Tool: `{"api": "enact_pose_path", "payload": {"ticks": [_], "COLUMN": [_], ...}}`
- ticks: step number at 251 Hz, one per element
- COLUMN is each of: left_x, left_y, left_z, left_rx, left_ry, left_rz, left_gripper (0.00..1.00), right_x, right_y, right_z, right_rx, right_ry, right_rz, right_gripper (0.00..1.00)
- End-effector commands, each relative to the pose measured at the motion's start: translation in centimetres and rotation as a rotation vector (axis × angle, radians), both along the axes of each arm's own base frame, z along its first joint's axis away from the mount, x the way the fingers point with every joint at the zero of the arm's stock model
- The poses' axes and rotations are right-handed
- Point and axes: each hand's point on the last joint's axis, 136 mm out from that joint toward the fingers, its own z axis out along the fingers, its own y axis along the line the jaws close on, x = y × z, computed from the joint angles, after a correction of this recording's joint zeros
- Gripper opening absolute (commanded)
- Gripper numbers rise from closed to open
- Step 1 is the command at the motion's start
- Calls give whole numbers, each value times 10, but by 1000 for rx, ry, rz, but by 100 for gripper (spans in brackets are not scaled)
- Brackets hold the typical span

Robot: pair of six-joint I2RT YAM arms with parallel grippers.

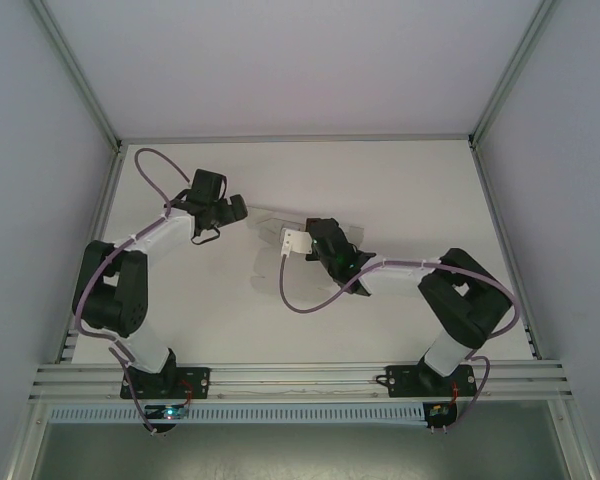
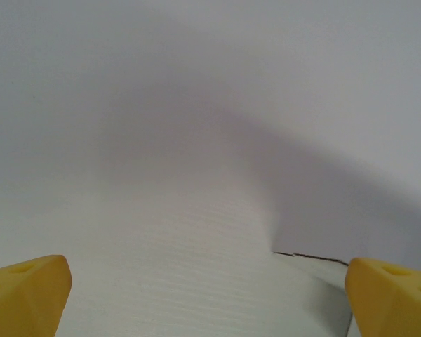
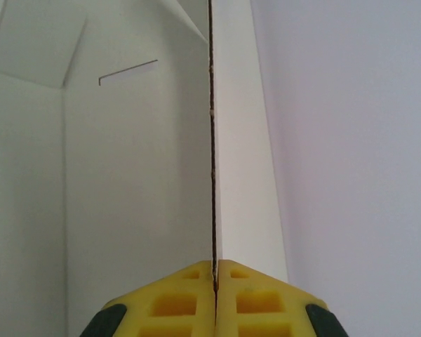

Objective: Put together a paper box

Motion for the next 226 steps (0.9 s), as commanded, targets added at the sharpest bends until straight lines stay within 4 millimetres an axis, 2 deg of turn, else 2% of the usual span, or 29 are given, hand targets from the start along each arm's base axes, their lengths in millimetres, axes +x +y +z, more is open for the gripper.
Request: {"api": "enact_pose_path", "payload": {"ticks": [1,27,51,78,101,129,156,188,226], "left_x": [17,25,32,40,50,60,59,44,21], "left_y": [7,9,10,20,25,9,-10,-35,-62], "left_z": [3,0,6,8,-2,-15,-17,-9,5], "left_rx": [-4,-24,-31,-33,-15,-61,-122,-207,-306], "left_ry": [-22,-28,-54,-42,-6,23,34,11,-48], "left_rz": [-6,-4,-12,24,31,-41,-146,-267,-395], "left_gripper": [100,100,100,100,100,100,92,84,69], "right_x": [-6,-3,-1,2,3,6,9,7,8], "right_y": [-13,-14,-14,-14,-13,-15,-18,-19,-22], "right_z": [-39,-40,-40,-43,-47,-50,-50,-44,-39], "right_rx": [-82,-76,-87,-95,-93,-101,-98,-75,-58], "right_ry": [47,50,48,44,56,62,60,58,46], "right_rz": [10,20,27,28,30,16,-3,-12,-41], "right_gripper": [0,0,0,0,0,0,0,0,0]}}
